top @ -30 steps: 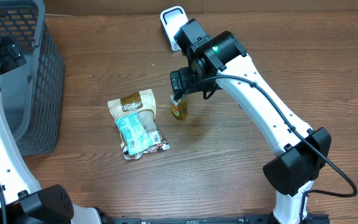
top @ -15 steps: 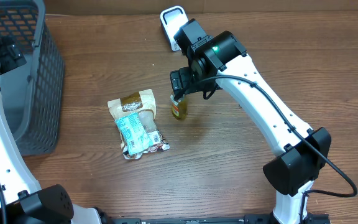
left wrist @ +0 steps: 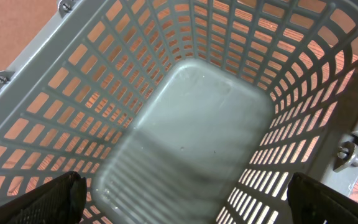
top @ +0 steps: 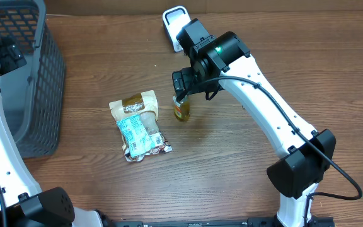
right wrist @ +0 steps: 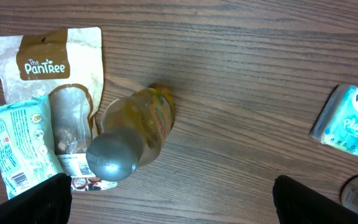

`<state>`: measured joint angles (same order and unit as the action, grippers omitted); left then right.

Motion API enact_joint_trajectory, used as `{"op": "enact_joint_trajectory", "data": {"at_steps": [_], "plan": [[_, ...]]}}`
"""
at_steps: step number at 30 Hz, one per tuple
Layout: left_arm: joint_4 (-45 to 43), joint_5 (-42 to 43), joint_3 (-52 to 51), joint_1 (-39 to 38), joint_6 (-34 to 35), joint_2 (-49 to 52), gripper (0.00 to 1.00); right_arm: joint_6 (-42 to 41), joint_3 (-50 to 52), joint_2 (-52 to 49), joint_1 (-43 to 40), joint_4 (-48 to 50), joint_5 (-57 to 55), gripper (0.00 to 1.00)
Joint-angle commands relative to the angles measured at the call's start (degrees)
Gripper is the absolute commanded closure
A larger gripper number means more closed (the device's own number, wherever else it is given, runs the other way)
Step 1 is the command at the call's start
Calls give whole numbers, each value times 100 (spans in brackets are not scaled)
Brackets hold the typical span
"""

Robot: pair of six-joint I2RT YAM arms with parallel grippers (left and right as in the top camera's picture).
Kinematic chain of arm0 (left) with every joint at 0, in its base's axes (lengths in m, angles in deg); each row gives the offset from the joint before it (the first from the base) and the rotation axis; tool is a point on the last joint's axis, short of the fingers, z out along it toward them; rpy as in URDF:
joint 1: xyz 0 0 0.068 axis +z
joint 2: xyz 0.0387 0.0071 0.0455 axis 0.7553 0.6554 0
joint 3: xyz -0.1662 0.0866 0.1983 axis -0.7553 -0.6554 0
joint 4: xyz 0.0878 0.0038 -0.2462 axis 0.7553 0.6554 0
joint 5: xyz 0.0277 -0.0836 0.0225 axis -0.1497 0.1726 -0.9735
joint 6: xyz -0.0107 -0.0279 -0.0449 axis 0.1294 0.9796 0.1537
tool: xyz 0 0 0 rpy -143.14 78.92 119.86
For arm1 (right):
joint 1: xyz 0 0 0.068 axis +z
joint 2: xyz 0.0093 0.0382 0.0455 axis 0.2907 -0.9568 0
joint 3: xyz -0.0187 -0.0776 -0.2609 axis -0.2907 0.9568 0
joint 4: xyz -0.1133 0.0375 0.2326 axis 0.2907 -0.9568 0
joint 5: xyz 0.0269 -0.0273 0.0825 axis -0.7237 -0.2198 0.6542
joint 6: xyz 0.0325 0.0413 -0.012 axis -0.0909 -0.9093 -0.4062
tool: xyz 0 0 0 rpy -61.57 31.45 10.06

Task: Scan the item barcode
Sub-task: 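Lower the right gripper around the yellow bottle's neck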

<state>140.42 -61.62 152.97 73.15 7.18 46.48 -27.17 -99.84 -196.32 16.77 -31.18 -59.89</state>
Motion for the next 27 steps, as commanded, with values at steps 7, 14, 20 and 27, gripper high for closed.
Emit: {"op": "enact_joint_trajectory", "data": {"at_steps": [7,14,20,27], "plan": [[-2,44,81,-13,-109,-2,1,-68,286,83,63,293,-46,0],[-2,42,81,-11,-107,-2,0,-192,483,13,219,592,199,0],[-2,44,81,-13,-107,-2,0,-192,483,13,275,645,201,0],[-2,42,81,-11,-107,-2,1,-192,741,11,295,855,203,0]]}}
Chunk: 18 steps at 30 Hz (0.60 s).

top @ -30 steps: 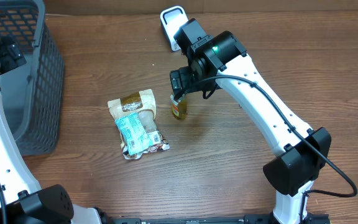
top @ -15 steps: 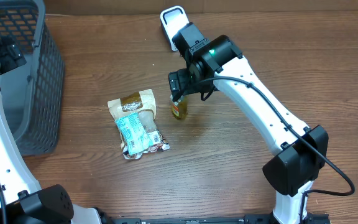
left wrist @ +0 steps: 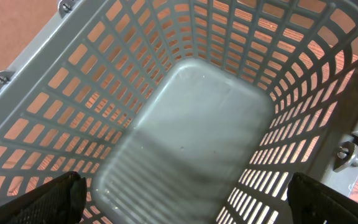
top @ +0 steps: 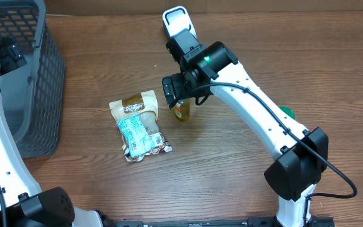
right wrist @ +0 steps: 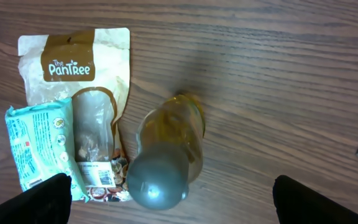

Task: Scan the item barcode
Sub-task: 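Lower the right gripper around the yellow bottle's neck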

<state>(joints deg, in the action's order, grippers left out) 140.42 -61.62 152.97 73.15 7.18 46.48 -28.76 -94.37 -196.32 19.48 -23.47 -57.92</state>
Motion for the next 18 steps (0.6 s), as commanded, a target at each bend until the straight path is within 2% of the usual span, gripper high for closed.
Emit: {"op": "enact_joint_trajectory", "data": {"at_steps": [1,9,11,16,18], "plan": [[-2,42,81,-11,-107,-2,1,-33,275,11,37,144,7,0],[-2,42,81,-11,-107,-2,0,-28,828,11,170,813,2,0],[-2,42,81,-11,-107,-2,0,-28,874,11,170,953,2,3],[-2,42,81,-13,-109,-2,1,50,859,13,170,935,28,3],[-2,42,81,-13,-107,-2,0,164,863,13,162,1021,22,9]]}}
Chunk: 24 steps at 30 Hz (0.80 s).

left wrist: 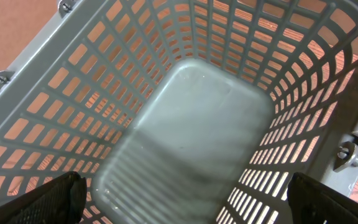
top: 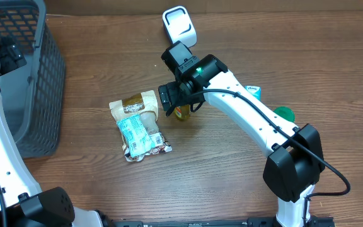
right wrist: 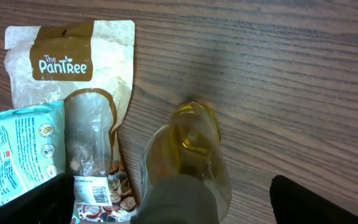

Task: Scan the item barcode
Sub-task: 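Lower the right gripper around the yellow bottle's neck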

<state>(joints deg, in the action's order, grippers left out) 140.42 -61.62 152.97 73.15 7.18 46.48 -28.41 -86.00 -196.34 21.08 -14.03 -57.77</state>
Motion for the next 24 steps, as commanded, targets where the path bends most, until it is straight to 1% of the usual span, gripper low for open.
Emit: {"op": "enact_joint_trajectory", "data": {"at_steps": [1,5,11,13,15,16,18,20,22,24], "plan": [[-2,44,81,-13,-109,-2,0,127,42,13,0,85,11,13],[-2,42,81,-13,-107,-2,1,127,133,0,7,146,9,22],[-2,42,81,-11,-109,-2,0,127,442,-22,31,415,-269,24],[-2,42,81,-11,-107,-2,0,127,505,-22,22,481,-378,30],[-2,42,81,-13,-107,-2,0,127,509,-22,22,503,-374,37],[-2,42,81,-11,-107,-2,0,125,509,-22,22,511,-374,44],[-2,44,81,-13,-107,-2,0,127,509,-22,22,505,-376,50],[-2,42,81,-13,-107,-2,1,125,509,-22,22,492,-376,59],[-2,42,81,-13,-107,-2,1,-37,507,-22,15,492,-380,64],[-2,44,81,-13,-107,-2,0,-48,501,-4,9,490,-415,64]]}}
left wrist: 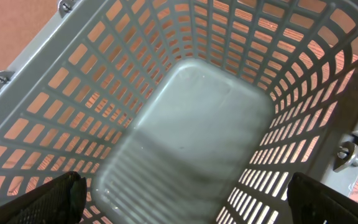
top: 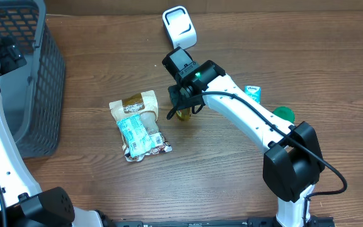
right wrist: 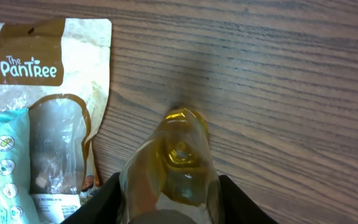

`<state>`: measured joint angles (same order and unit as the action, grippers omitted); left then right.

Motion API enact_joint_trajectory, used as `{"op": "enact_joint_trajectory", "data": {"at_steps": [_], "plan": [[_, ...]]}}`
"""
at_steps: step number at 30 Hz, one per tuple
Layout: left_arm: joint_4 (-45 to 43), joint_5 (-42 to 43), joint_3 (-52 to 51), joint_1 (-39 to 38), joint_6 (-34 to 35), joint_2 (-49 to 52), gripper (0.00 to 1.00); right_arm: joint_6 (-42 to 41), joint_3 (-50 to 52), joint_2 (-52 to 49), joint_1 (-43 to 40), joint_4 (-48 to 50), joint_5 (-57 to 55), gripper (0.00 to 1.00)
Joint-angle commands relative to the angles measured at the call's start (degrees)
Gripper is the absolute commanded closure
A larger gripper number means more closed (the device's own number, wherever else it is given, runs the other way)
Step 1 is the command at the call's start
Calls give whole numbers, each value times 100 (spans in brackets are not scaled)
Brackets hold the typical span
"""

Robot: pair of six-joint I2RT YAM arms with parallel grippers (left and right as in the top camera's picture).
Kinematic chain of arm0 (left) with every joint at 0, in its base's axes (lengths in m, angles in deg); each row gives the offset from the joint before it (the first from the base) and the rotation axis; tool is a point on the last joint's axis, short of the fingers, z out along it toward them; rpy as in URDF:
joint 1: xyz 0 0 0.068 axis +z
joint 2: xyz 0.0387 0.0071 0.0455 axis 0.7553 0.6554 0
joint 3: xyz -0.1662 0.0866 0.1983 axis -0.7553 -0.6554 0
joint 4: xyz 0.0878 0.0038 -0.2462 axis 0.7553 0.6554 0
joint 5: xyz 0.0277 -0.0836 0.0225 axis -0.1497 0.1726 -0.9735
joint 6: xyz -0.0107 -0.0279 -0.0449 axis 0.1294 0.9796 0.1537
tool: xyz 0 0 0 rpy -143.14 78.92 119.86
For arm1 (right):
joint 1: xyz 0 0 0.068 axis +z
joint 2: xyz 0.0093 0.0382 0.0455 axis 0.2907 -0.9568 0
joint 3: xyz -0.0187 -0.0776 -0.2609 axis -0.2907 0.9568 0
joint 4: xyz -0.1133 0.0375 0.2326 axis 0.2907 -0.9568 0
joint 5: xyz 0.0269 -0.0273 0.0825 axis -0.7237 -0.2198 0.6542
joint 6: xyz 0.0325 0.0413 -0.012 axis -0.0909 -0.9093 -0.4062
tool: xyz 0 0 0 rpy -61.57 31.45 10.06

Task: Scan the item barcode
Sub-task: 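Lower the right gripper around the yellow bottle's neck, then close the right gripper on the yellow bottle's neck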

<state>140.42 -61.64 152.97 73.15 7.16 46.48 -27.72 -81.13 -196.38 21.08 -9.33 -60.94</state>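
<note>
A small bottle of yellow liquid stands upright on the wooden table, seen from above in the right wrist view. My right gripper is shut on it, one black finger pressed to each side. From overhead the gripper covers the bottle. A white barcode scanner stands at the table's far edge. My left gripper hangs open over the grey basket, nothing between its fingers.
A beige PanTree pouch with a teal packet lying on it sits just left of the bottle. A small tissue pack and a green lid lie to the right. The grey basket fills the far left.
My right gripper has dropped lower around the bottle and its fingers have gone from wide open to shut against the bottle's sides. The left arm has not moved.
My right gripper was open above and to the right of the upright bottle. It then stood more directly over it, still open, and lower at the following moment. Now it is shut on the bottle. The left gripper stayed open over the basket throughout.
</note>
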Motion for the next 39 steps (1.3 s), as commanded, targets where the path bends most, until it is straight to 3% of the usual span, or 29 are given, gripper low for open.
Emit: {"op": "enact_joint_trajectory", "data": {"at_steps": [1,7,14,25,36,39], "plan": [[-2,44,81,-11,-105,-2,0,-120,-7,15,-7,-2,-170,65],[-2,44,81,-11,-105,-2,0,-619,-109,210,-356,-111,-398,66],[-2,44,81,-13,-107,-2,0,-614,-103,214,-820,-284,-271,66],[-2,46,81,-13,-105,-2,0,-614,-26,203,-846,-439,-249,64],[-2,44,81,-13,-107,-2,0,-612,35,192,-848,-455,-251,51],[-2,46,81,-13,-105,-2,1,-612,35,192,-848,-452,-251,31]]}}
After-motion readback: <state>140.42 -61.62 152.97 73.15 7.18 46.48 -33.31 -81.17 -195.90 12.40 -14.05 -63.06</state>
